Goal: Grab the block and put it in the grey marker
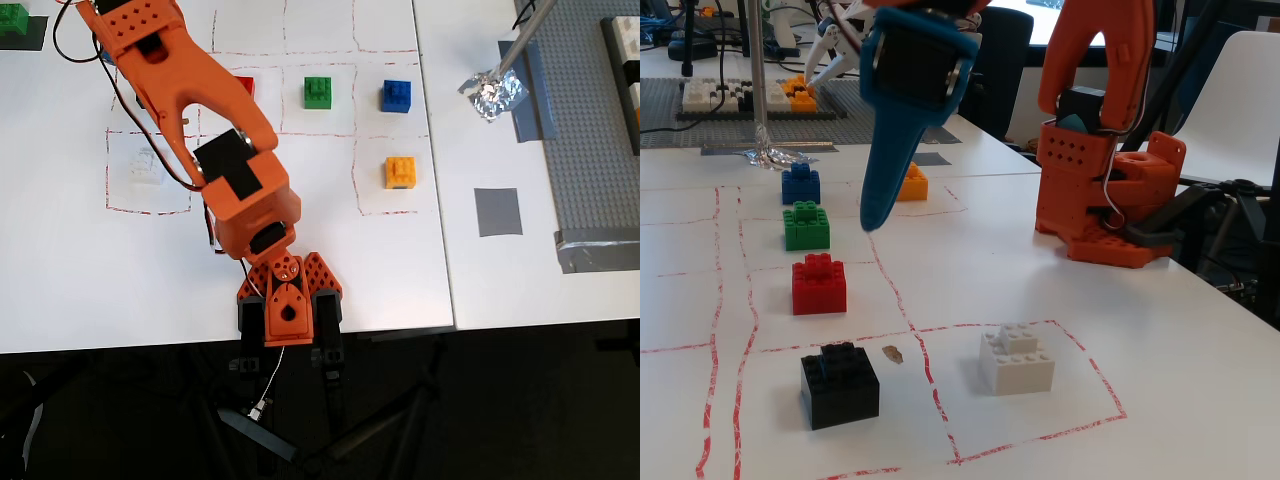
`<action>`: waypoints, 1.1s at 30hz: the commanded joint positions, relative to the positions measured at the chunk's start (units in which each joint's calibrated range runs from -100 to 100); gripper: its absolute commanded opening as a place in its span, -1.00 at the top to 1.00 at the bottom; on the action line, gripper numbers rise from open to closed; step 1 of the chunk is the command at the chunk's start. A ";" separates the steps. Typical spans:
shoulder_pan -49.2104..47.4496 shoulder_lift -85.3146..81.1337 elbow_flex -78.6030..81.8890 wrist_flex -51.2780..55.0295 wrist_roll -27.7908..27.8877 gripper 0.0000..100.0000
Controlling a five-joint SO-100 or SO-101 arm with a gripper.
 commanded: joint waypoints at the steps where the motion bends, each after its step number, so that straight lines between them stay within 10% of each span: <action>1: -1.58 -1.31 -6.57 0.60 1.76 0.79; 9: -1.67 5.50 -9.01 -0.14 5.86 0.46; 33: -2.29 19.11 -12.37 -9.85 12.01 0.42</action>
